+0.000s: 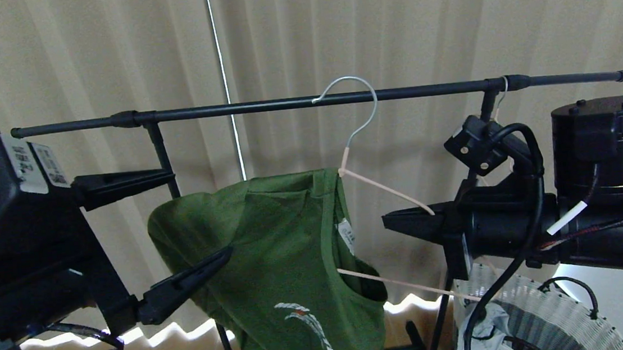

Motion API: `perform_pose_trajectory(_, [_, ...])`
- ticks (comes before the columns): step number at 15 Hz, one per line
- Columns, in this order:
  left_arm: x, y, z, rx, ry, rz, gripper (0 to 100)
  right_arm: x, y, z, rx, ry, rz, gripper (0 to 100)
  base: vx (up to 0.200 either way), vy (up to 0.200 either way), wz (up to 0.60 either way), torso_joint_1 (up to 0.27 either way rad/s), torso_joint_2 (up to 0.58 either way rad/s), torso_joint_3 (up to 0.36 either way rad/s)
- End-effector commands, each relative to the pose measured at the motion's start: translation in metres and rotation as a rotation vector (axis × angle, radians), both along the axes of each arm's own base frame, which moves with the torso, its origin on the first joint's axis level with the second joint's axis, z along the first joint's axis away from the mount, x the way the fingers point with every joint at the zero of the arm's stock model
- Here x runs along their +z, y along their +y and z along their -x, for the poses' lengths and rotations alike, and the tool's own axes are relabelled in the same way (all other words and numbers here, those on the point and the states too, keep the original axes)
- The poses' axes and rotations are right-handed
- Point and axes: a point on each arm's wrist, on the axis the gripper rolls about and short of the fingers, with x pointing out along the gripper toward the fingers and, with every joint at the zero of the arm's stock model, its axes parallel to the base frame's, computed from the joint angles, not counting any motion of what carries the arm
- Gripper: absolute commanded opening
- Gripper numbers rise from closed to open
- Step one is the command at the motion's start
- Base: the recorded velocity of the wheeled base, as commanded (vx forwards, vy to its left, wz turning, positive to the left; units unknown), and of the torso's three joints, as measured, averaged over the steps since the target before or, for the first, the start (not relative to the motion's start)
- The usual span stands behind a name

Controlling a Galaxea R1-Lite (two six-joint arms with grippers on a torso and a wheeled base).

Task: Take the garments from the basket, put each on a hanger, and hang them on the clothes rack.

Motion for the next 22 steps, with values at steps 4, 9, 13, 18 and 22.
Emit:
perform_pose_trajectory(4, [-0.004, -0.006, -0.031, 0.0, -0.033, -0.109, 100, -0.004, 0.01, -0.006, 0.029, -0.004, 0.009, 0, 0.0, 0.0, 0.0, 0.0, 0.0, 0.0])
perform_pose_trajectory(9, [-0.012, -0.018, -0.054, -0.018, -0.042, -0.193, 100, -0.004, 0.018, 0.001, 0.068, -0.002, 0.01, 0, 0.0, 0.0, 0.0, 0.0, 0.0, 0.0])
perform_pose_trajectory(13, [-0.009, -0.02, -0.059, -0.01, -0.052, -0.193, 100, -0.005, 0.02, 0.003, 0.077, -0.002, 0.01, 0, 0.0, 0.0, 0.0, 0.0, 0.0, 0.0])
perform_pose_trajectory(18, [-0.007, -0.022, -0.058, -0.02, -0.06, -0.189, 100, -0.004, 0.025, 0.007, 0.101, -0.006, 0.008, 0, 0.0, 0.0, 0.0, 0.0, 0.0, 0.0])
perform_pose_trajectory(22, [-0.007, -0.023, -0.059, -0.019, -0.07, -0.184, 0, -0.003, 0.025, 0.008, 0.101, -0.006, 0.006, 0, 0.0, 0.0, 0.0, 0.0, 0.0, 0.0])
